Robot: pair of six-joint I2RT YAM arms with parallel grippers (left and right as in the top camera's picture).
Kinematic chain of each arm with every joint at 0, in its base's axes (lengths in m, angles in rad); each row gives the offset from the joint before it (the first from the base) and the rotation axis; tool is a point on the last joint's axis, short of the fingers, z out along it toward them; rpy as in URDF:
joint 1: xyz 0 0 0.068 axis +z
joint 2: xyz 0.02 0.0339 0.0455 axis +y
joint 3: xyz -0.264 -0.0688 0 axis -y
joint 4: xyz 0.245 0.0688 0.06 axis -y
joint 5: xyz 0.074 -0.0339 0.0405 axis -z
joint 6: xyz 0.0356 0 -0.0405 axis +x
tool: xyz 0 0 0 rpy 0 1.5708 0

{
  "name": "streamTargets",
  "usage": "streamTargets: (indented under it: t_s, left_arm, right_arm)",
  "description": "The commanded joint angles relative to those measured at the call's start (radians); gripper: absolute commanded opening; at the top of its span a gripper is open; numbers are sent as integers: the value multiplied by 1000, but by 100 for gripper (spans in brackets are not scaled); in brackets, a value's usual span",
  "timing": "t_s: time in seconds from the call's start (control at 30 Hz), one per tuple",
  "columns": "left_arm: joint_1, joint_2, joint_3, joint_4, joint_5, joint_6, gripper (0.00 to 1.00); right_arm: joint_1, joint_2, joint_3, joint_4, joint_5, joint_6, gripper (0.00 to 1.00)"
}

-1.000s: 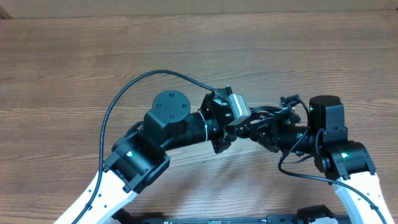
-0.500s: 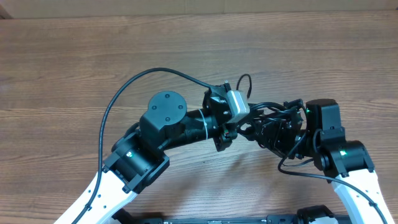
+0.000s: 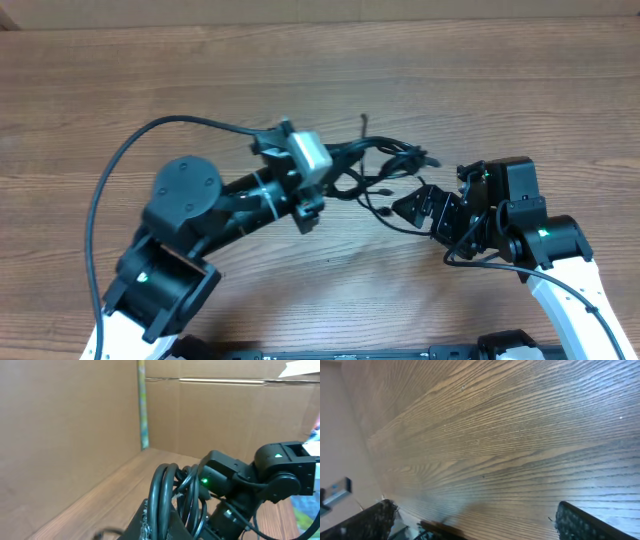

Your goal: Untangle cables

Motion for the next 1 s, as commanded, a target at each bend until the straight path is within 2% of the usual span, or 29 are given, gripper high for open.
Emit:
streamTargets:
  t_s: [0.0,0.5,0.97]
  left_arm:
    - [37,-51,23,-5,-13,-9,4]
    - [59,-87,23,-6,-86,-5,4]
    - [59,-87,23,-10,-201,8,4]
  right_arm:
    - [3,4,2,-1,48,0,100]
    - [3,4,2,-63,232,0,100]
    - [3,14,2,-98,579,0,100]
